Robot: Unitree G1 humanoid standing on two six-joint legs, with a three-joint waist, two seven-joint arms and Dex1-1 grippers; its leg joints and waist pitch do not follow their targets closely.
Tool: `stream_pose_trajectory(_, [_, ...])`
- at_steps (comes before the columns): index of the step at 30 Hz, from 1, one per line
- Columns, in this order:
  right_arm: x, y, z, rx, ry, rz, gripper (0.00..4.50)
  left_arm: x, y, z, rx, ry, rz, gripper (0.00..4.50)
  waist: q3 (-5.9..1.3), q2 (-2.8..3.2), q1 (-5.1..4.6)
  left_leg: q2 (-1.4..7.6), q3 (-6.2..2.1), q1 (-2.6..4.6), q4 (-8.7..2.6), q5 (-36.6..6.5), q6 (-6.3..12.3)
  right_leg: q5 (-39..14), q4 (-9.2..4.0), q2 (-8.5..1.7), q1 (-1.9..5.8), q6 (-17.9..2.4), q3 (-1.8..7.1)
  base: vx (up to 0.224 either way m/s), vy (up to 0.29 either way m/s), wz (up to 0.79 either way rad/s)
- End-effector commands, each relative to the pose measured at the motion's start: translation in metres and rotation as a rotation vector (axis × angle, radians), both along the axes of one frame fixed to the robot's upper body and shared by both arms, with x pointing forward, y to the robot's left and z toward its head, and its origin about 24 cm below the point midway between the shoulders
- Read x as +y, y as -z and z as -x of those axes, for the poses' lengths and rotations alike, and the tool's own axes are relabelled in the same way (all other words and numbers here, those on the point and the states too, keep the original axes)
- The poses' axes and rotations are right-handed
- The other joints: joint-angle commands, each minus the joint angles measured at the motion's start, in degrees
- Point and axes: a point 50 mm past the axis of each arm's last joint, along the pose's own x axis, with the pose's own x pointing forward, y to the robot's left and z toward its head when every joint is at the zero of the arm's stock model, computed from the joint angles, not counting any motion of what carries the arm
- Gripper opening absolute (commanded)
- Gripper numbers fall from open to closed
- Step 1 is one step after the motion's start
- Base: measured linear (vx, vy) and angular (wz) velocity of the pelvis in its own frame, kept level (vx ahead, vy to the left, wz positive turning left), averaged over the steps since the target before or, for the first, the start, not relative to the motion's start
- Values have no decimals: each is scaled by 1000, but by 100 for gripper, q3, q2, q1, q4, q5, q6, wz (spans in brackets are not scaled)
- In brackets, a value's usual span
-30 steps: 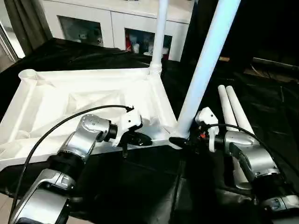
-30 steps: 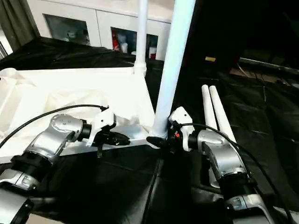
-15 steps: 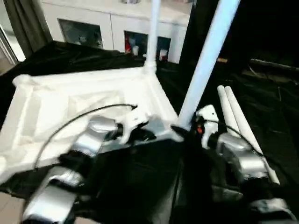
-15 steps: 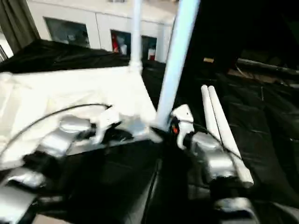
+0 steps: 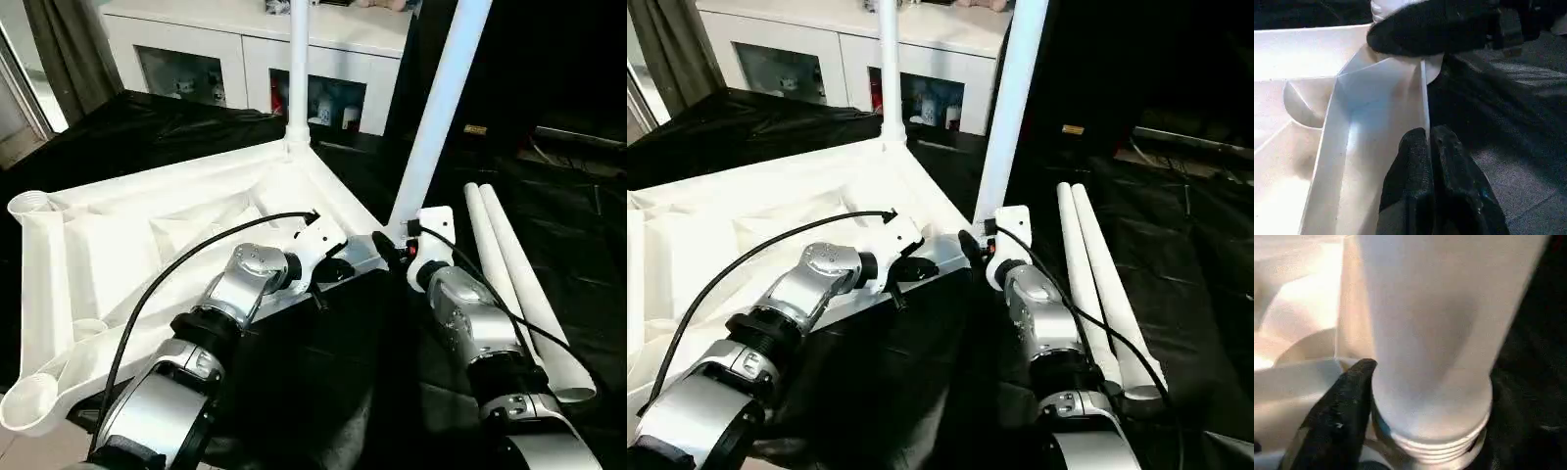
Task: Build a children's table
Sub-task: Rotate leg to tighten
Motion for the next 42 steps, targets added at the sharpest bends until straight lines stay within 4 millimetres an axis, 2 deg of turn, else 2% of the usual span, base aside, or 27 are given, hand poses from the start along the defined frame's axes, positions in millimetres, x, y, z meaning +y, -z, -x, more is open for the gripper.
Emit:
stream_pose_trajectory(1, [30, 8, 9, 40, -183, -30, 366, -6, 4, 3, 6, 23, 0, 0, -206, -16, -3, -49, 71, -100, -440, -1323, 253, -1724, -465, -193, 266, -999, 137, 0, 0, 0])
stream_pose_trajectory(2, [27, 7, 10, 34, -214, -35, 366, -2, 4, 3, 6, 31, -3, 0, -206, -14, -6, -45, 68, -95, -443, -1378, 256, -1819, -476, -195, 259, -975, 134, 0, 0, 0])
stream_pose_trajectory(3, [22, 5, 12, 25, -251, -28, 366, 3, 4, 3, 10, 40, -4, 0, -207, -37, 1, -44, 70, -96, -440, -1382, 283, -1830, -477, -193, 263, -960, 132, 0, 0, 0])
stream_pose_trajectory(4, [12, 2, 15, 1, -334, 7, 366, 14, 3, 4, 22, 74, 4, 0, -207, -31, 16, -43, 67, -95, -440, -1369, 300, -1812, -478, -195, 265, -954, 132, 0, 0, 0])
stream_pose_trajectory(6, [5, 0, 18, -12, -384, 34, 366, 21, 2, 4, 28, 90, 1, 0, -210, -33, 9, -30, 71, -115, -437, -1298, 369, -1608, -455, -198, 275, -1004, 139, 0, 0, 0])
stream_pose_trajectory(7, [0, -3, 20, -20, -423, 42, 366, 26, 1, 5, 28, 118, 6, 0, -224, -33, -9, -31, 57, -144, -440, -1182, 373, -1472, -428, -205, 303, -1059, 134, 0, 0, 0])
stream_pose_trajectory(9, [-8, -6, 23, -26, -481, 42, 366, 35, -1, 8, 35, 164, 2, 0, -239, -38, 8, -22, 67, -119, -415, -962, 434, -995, -384, -195, 319, -1218, 140, 0, 0, 0])
stream_pose_trajectory(12, [-20, -12, 27, -27, -547, 47, 366, 48, -2, 11, 65, 213, -8, 0, -258, -35, -5, -19, 90, -120, -389, -699, 582, -440, -316, -186, 320, -1451, 144, 0, 0, 0])
stream_pose_trajectory(13, [-25, -15, 29, -25, -580, 39, 366, 55, -2, 12, 73, 235, -17, 0, -269, -19, 4, -16, 100, -105, -372, -539, 666, -126, -286, -184, 323, -1599, 141, 0, 0, 0])
stream_pose_trajectory(15, [-26, -16, 30, -25, -590, 34, 366, 57, -3, 13, 76, 241, -16, 0, -272, -22, 6, -12, 107, -107, -362, -460, 724, 45, -266, -185, 323, -1680, 143, 0, 0, 0])
stream_pose_trajectory(17, [-31, -21, 33, -27, -644, 13, 366, 65, -6, 15, 99, 275, -1, 0, -261, -29, 11, -5, 113, -97, -366, -502, 734, 17, -267, -189, 321, -1734, 141, 0, 0, 0])
stream_pose_trajectory(21, [-32, -23, 35, -30, -676, 0, 366, 70, -7, 18, 118, 294, 12, 0, -244, -26, 11, 3, 114, -93, -377, -658, 694, -210, -279, -194, 315, -1728, 143, 0, 0, 0])
stream_pose_trajectory(24, [-30, -22, 36, -25, -686, -10, 339, 71, -6, 19, 122, 298, 15, 0, -242, -33, 22, 6, 113, -90, -375, -648, 618, -295, -276, -200, 320, -1698, 150, 0, 0, 0])
stream_pose_trajectory(28, [-27, -21, 37, -15, -703, -25, 312, 71, -6, 20, 120, 294, 17, 0, -252, -40, 28, -4, 112, -94, -364, -480, 632, -110, -251, -199, 335, -1708, 152, 0, 0, 0])
stream_pose_trajectory(29, [-27, -21, 38, -13, -708, -28, 294, 71, -6, 20, 120, 295, 18, 0, -253, -41, 28, -9, 112, -99, -360, -440, 651, -68, -248, -196, 339, -1713, 152, 0, 0, 0])
stream_pose_trajectory(35, [-25, -18, 41, 1, -725, -38, 274, 72, -6, 20, 118, 289, 15, 0, -256, -48, 34, -8, 114, -93, -353, -440, 664, -134, -247, -198, 338, -1696, 150, 0, 0, 0])
stream_pose_trajectory(39, [-23, -11, 42, 19, -665, -39, 272, 70, -2, 16, 94, 225, -15, 0, -258, -44, 35, -12, 115, -91, -347, -399, 672, -80, -244, -195, 337, -1700, 149, 0, 0, 0])
stream_pose_trajectory(42, [-21, 3, 37, 49, -497, -24, 272, 59, 0, 6, 56, 101, -23, 0, -221, -49, 29, -15, 113, -83, -372, -632, 518, -551, -302, -197, 317, -1584, 148, 0, 0, 0])
